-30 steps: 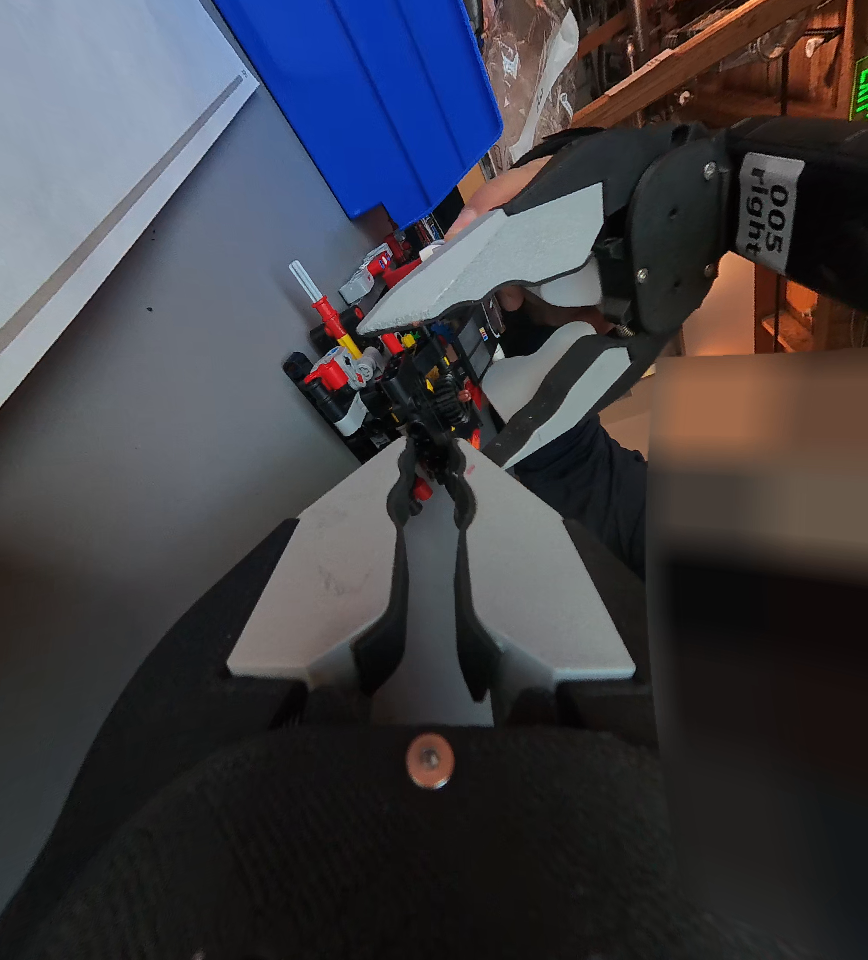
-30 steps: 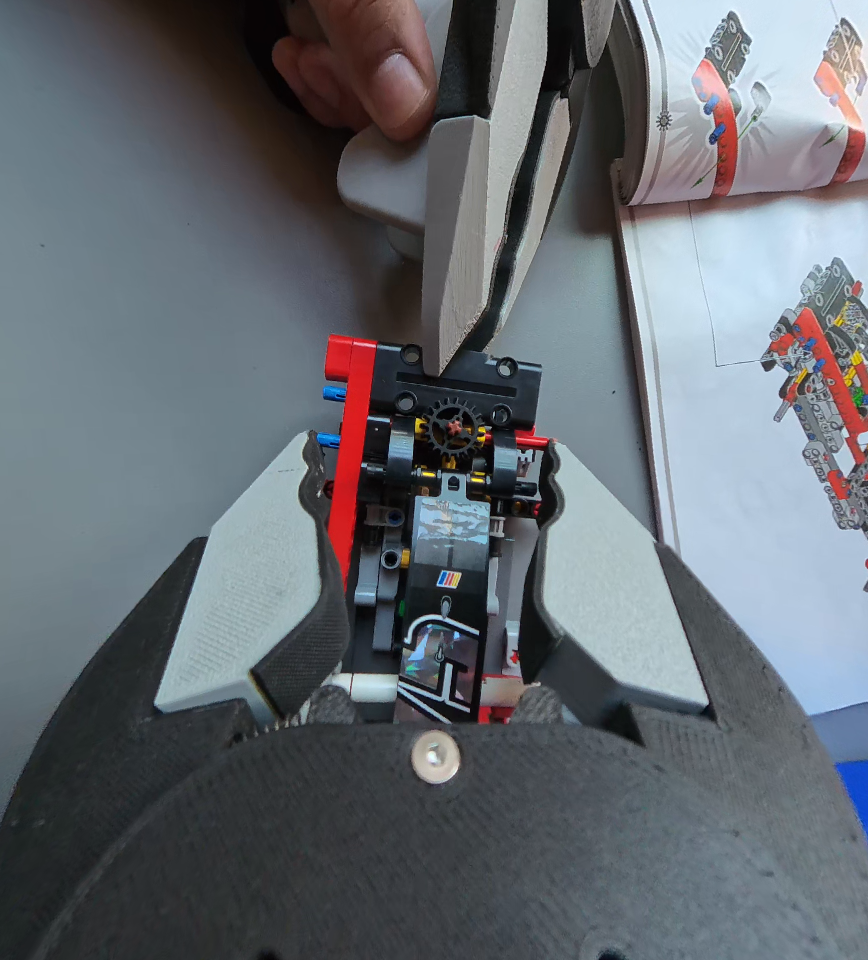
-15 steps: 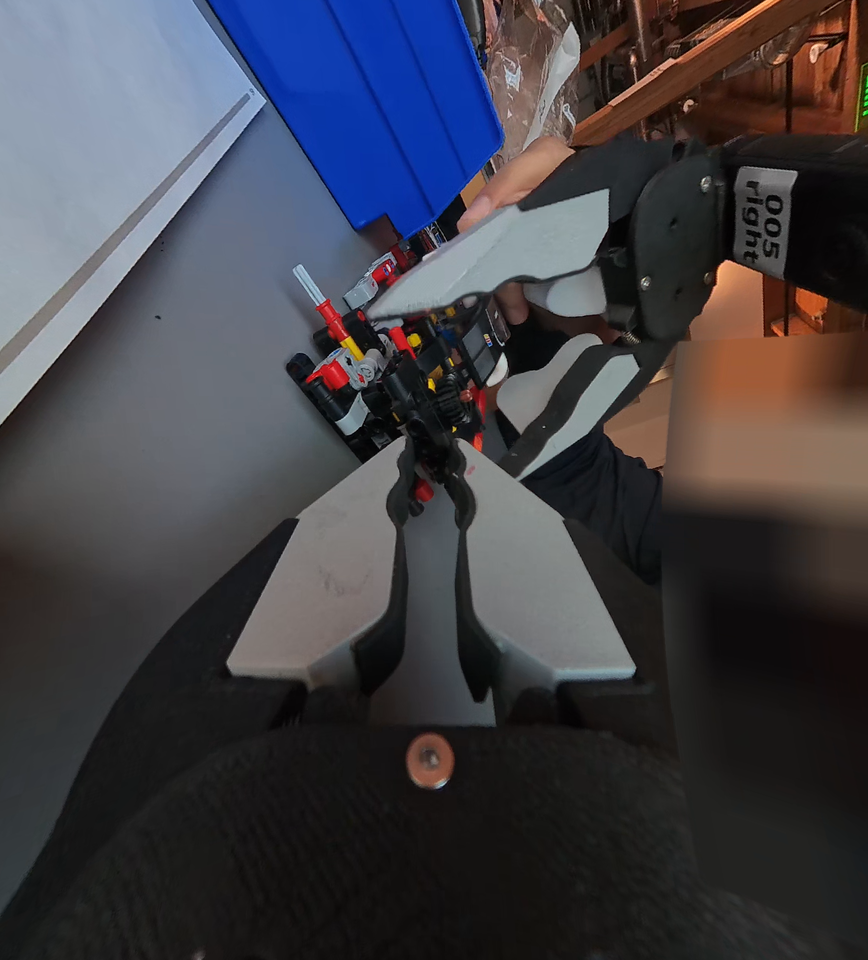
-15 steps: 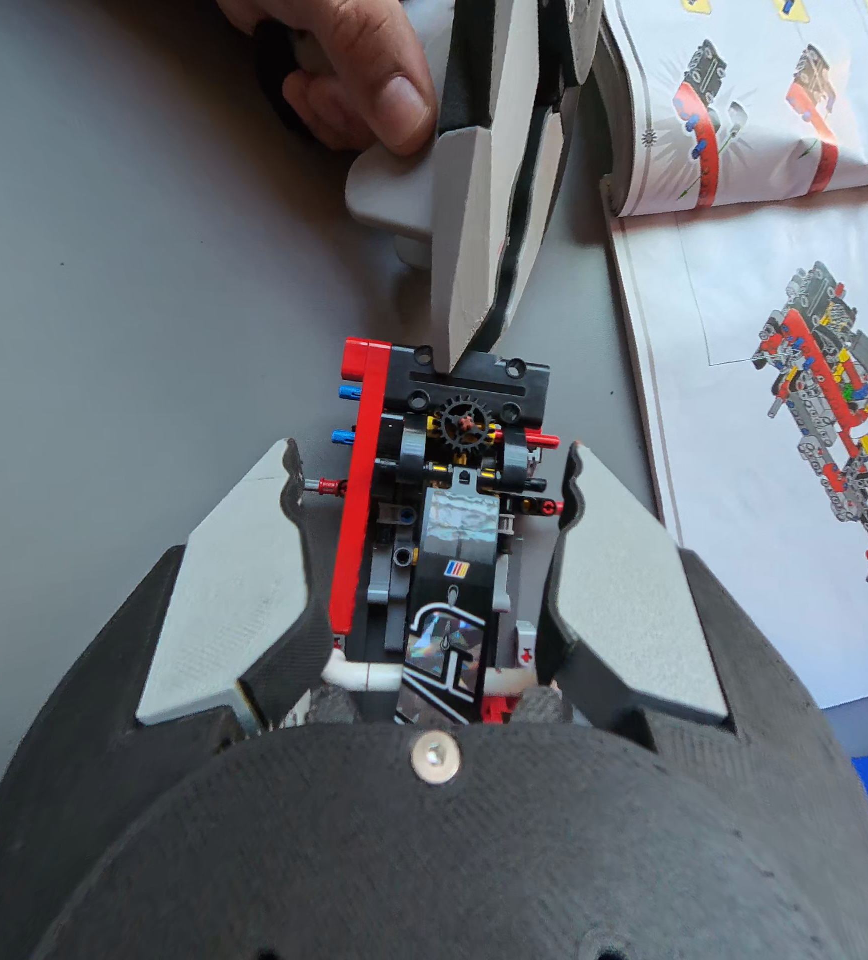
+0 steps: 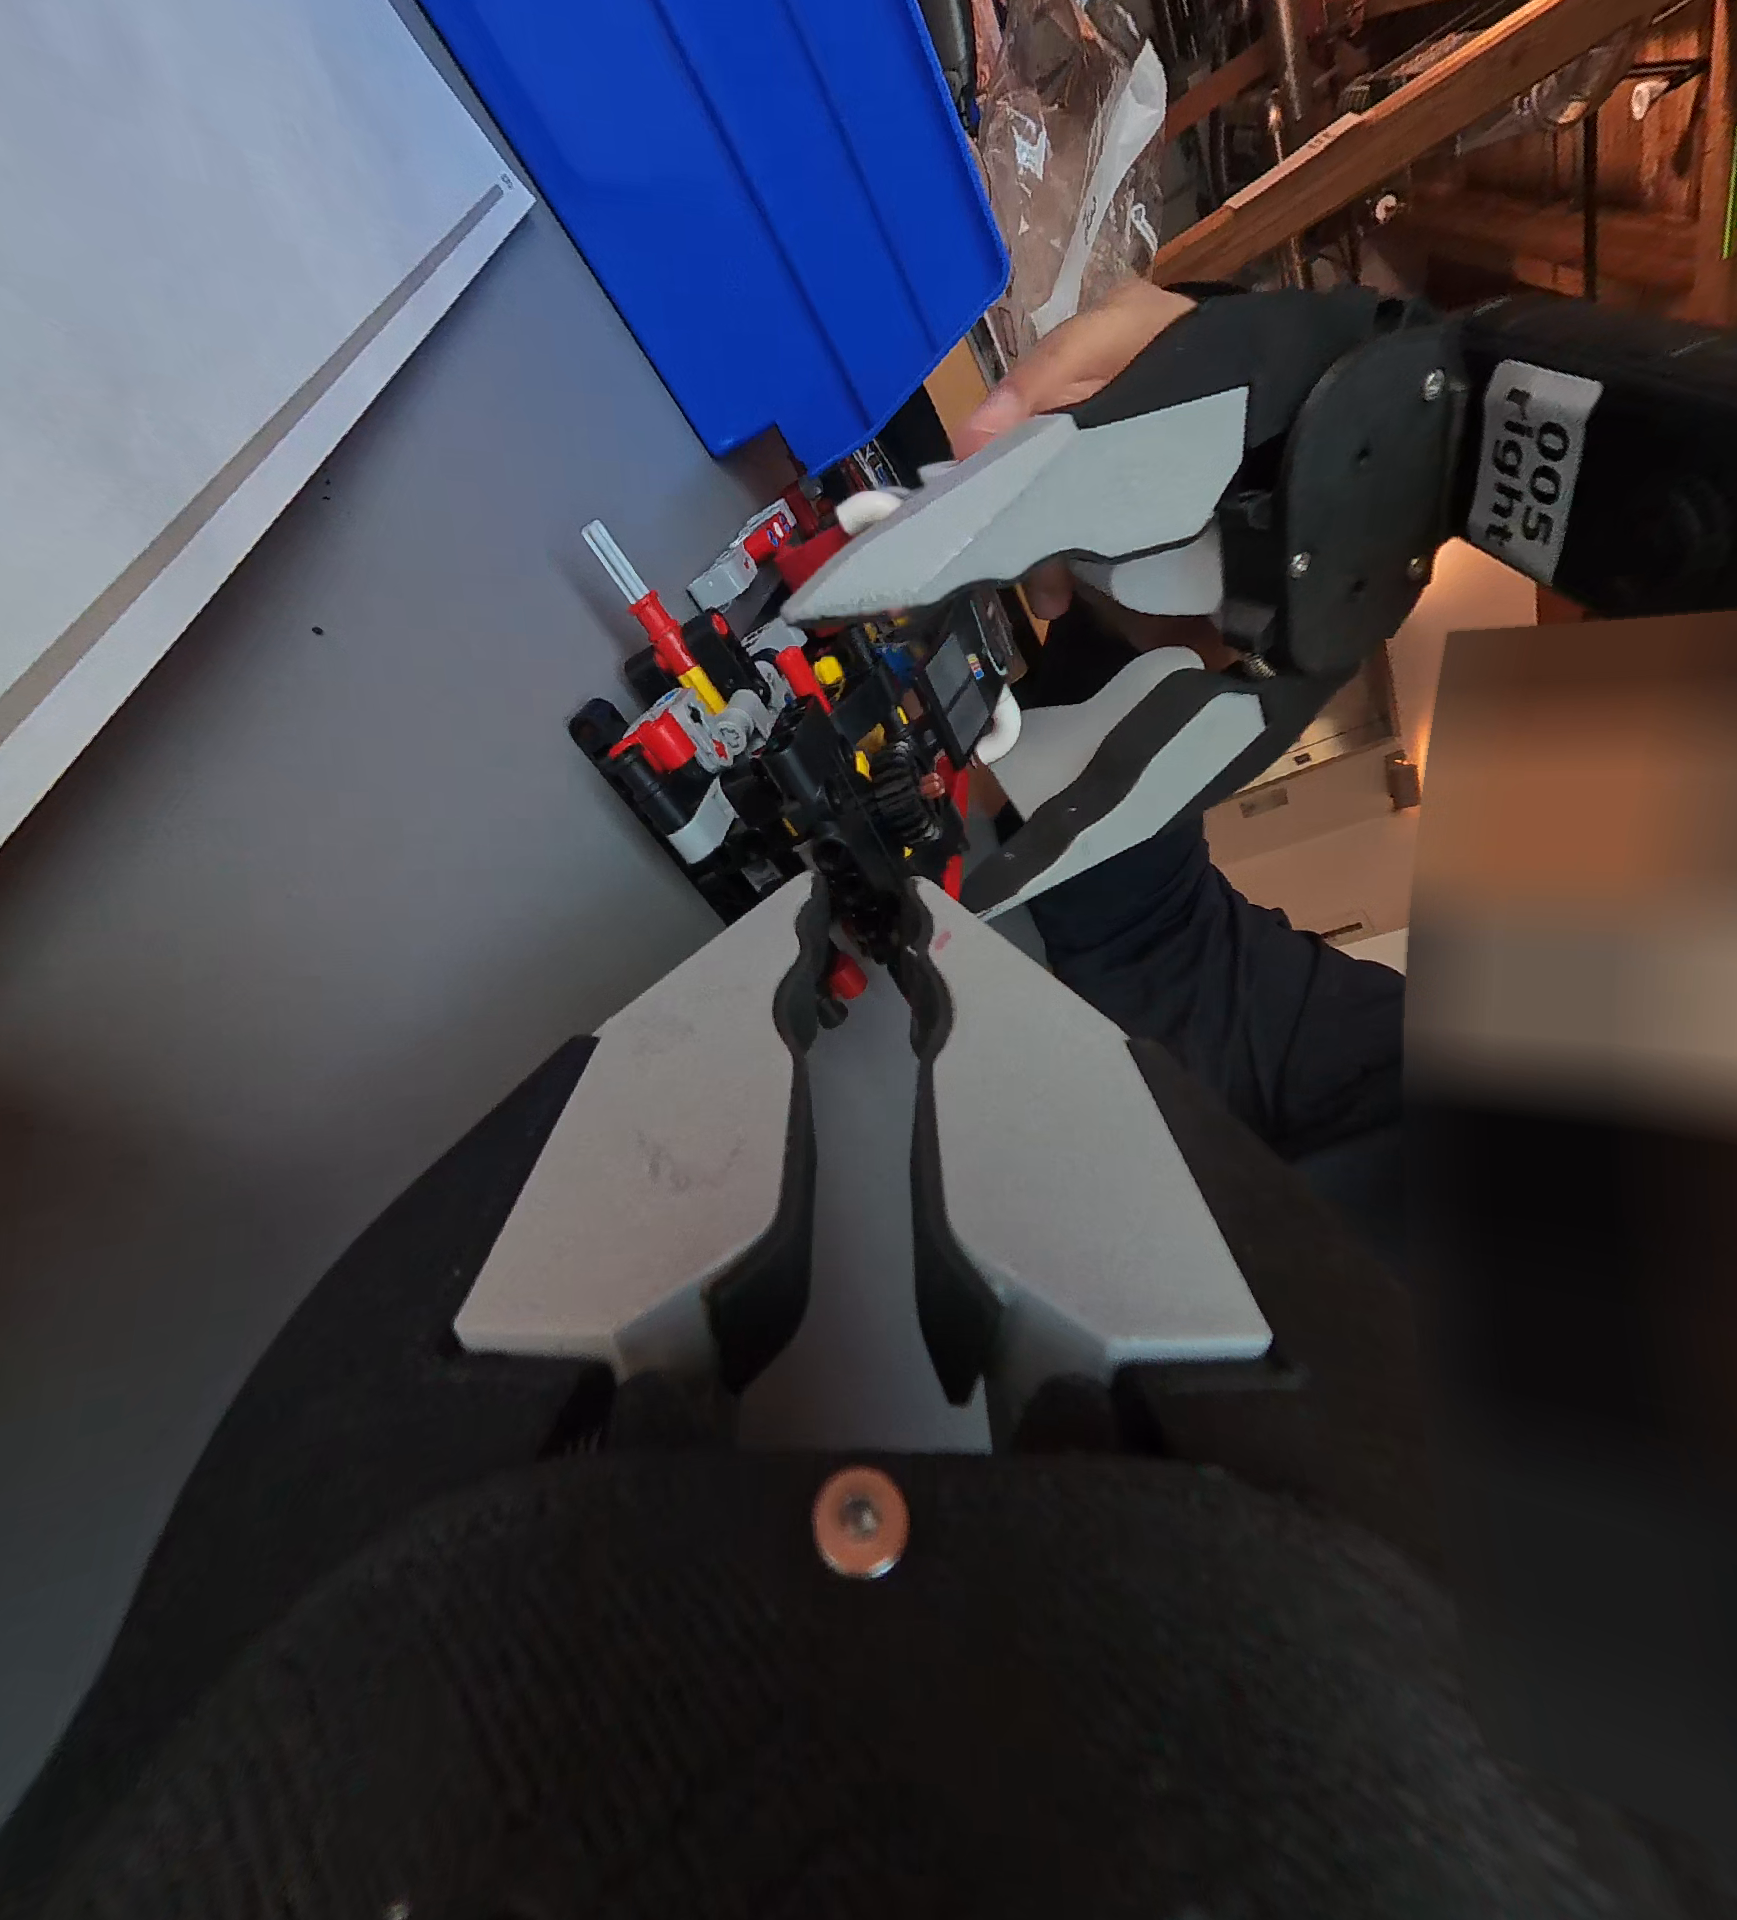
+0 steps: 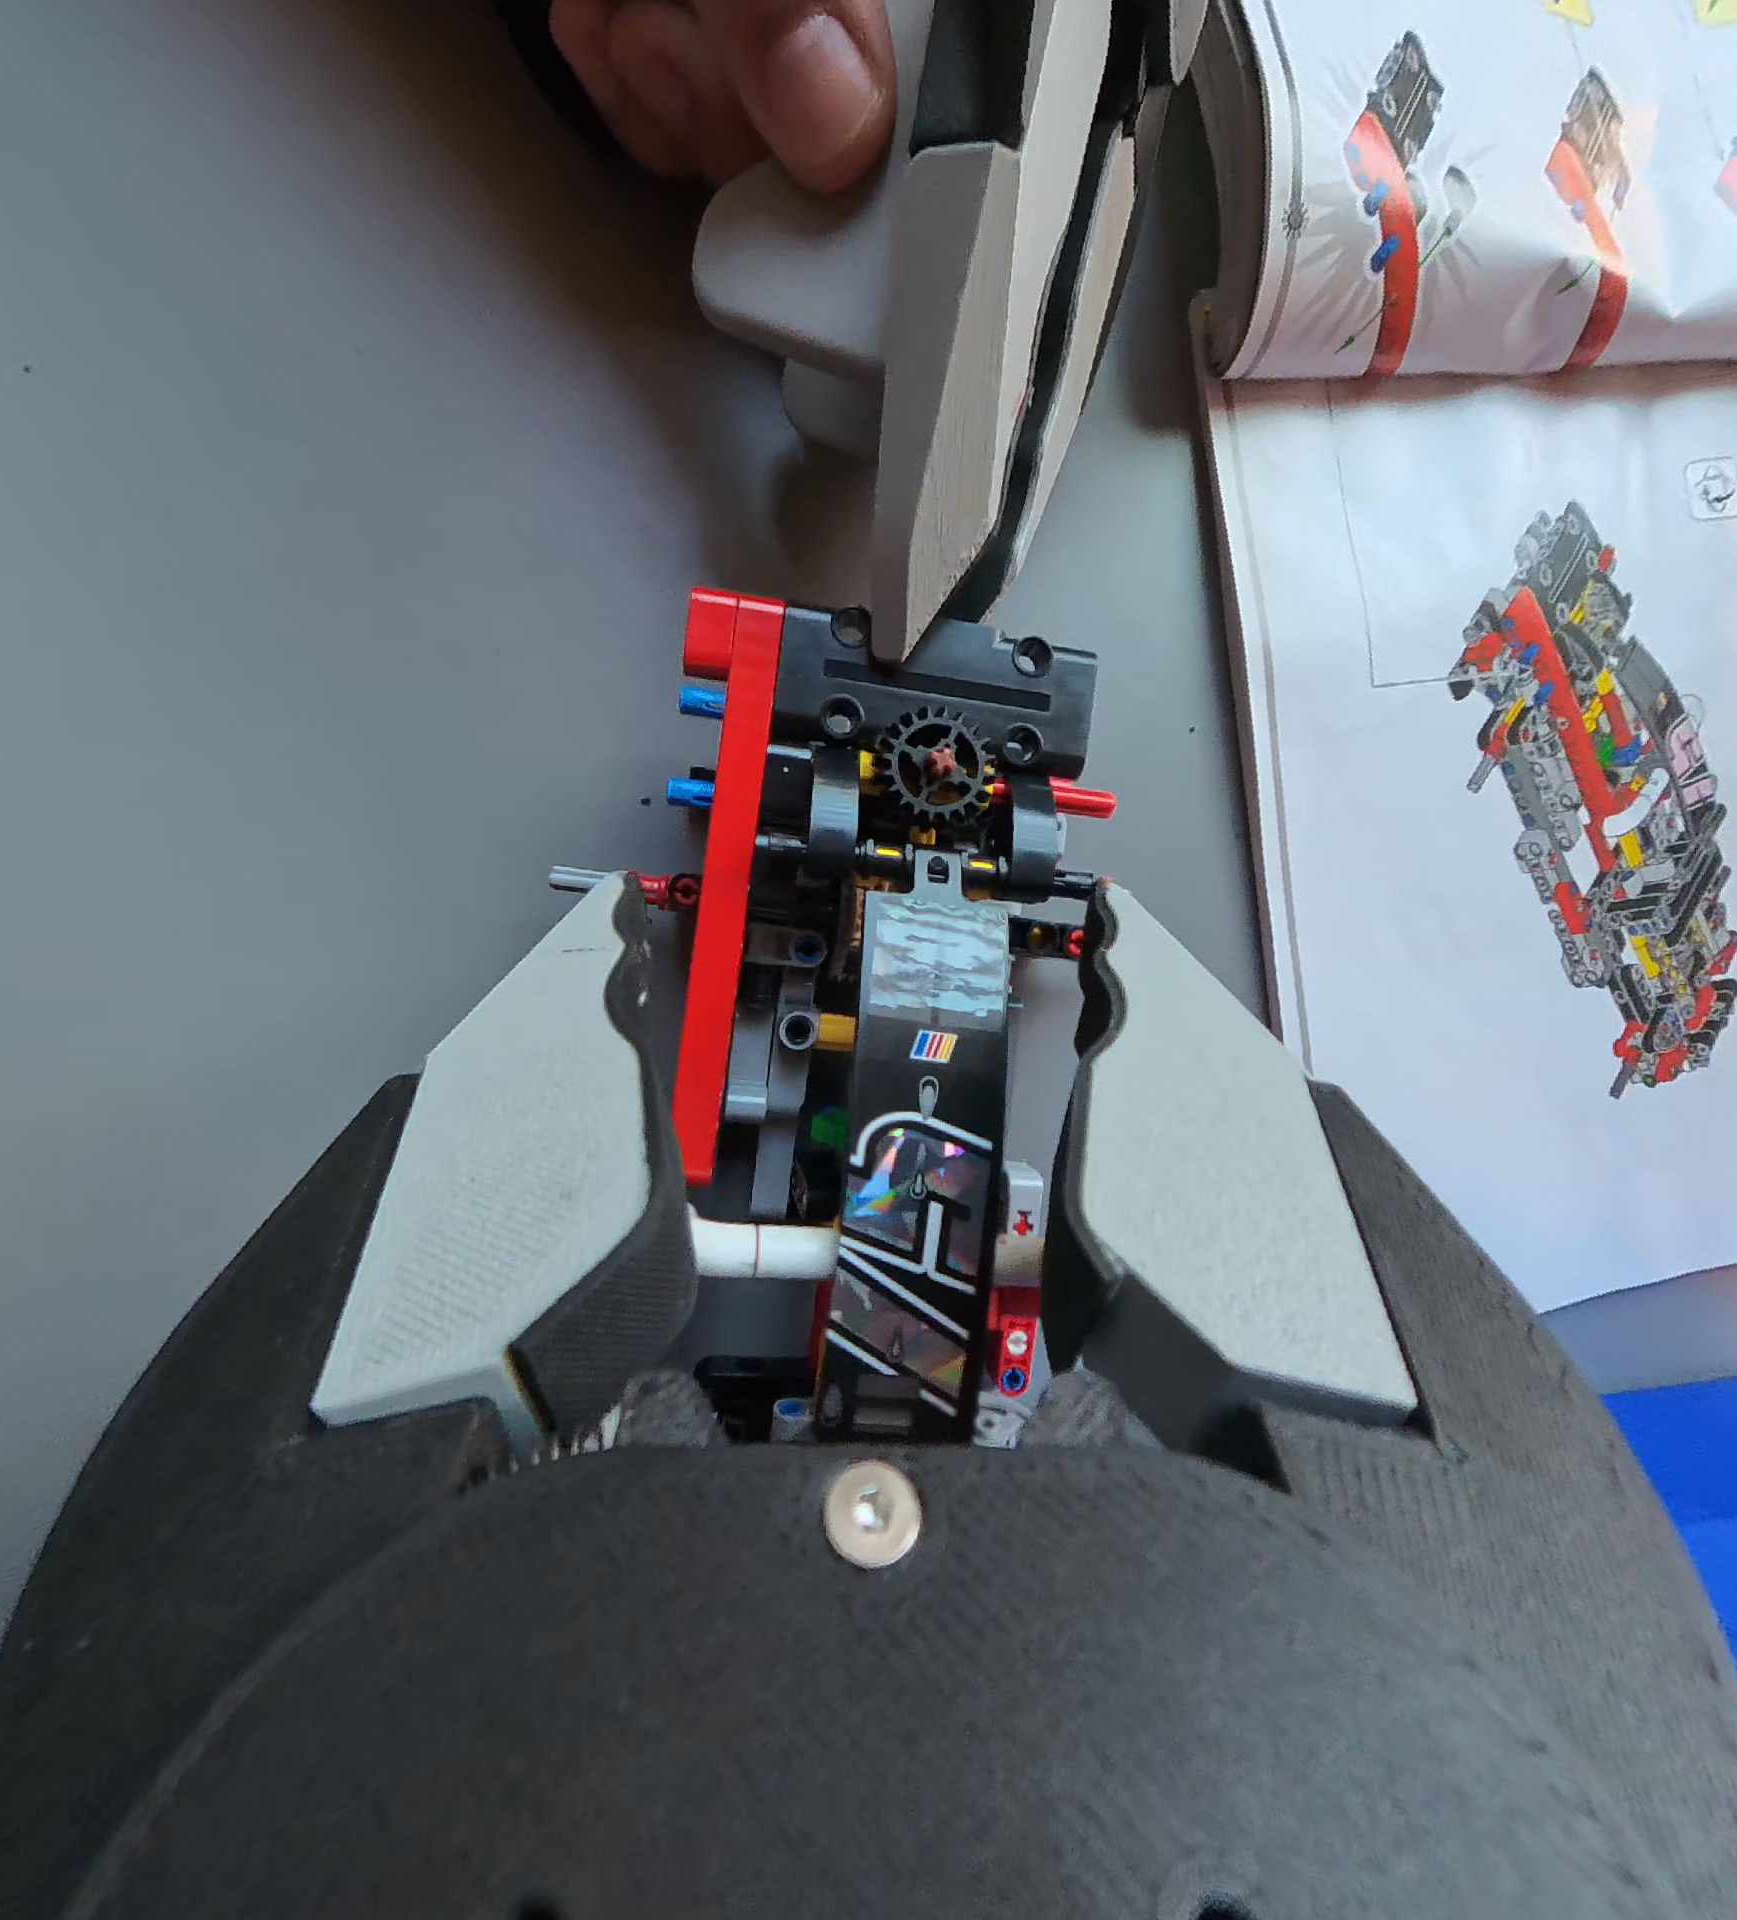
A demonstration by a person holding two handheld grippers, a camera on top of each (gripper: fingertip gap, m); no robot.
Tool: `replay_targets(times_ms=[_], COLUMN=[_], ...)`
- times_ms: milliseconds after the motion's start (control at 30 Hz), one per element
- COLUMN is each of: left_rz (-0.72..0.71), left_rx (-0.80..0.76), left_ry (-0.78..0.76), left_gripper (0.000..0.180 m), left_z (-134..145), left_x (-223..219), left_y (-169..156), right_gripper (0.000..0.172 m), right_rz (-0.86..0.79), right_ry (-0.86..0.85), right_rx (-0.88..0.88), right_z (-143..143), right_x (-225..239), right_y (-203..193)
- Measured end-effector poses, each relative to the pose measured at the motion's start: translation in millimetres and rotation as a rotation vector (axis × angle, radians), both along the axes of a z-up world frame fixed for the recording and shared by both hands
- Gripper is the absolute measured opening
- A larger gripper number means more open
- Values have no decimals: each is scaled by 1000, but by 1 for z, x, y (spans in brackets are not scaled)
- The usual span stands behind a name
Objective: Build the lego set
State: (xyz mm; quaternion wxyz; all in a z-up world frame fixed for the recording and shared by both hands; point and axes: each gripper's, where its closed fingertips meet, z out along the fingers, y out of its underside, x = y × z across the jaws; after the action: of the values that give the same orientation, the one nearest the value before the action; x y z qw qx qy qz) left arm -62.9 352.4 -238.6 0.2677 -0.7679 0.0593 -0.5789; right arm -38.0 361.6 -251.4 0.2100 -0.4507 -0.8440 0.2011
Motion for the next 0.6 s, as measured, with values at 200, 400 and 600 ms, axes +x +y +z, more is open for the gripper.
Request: replay_targets(times_ms=[200,400,600], left_rz=[1,-7,56], left_rx=[-1,35,168], left_ry=[-6,-18,24], left_gripper=[11,20,44], left_z=[1,6,16], left_x=[0,0,-5], left_y=[0,-2,-1], right_gripper=[82,76,70], right_rz=[10,36,-21], right_ry=[13,150,461], right_rx=[-14,-108,-306], right_z=[2,29,87], right_x=[1,-1,-3], right_y=[-1,-6,11])
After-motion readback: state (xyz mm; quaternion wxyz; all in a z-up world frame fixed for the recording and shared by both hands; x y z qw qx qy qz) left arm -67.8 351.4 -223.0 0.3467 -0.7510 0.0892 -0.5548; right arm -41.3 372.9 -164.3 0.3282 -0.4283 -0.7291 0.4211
